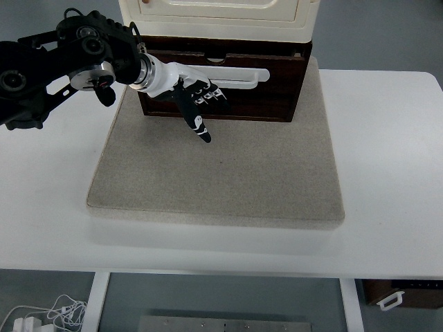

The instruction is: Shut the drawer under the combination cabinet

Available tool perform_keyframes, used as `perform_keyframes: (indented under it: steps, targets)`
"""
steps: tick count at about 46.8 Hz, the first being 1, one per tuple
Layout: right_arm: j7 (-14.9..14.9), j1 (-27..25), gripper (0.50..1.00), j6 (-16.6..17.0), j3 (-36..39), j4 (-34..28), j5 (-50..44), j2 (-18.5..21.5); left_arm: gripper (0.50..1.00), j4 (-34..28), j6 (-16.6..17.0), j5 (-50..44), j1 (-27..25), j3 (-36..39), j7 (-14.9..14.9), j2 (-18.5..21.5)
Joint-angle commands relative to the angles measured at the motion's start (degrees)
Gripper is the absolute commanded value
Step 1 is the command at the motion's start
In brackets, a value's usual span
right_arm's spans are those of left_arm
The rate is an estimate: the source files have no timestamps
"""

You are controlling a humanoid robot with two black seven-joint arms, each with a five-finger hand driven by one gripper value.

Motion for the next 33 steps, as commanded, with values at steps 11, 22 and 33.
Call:
perform_keyframes:
  steps: [11,22,33]
  targets:
    - [0.0,0.0,0.952,0.0,0.0,0.0,0.0,0.0,0.986,1.8,0.1,-0.1,-0.1,-0.3,-0.5,-0.1]
    - [0.0,0.0,0.952,0.0,0.0,0.0,0.0,0.0,0.986,3.4,0.2,0.0,-0.1,-1.7,-0.5,0.0]
    - [0.0,0.0,0.952,0.0,0.0,0.0,0.0,0.0,0.996,3.3,-0.1,-0.9,0.0,-1.8,-1.4,0.0]
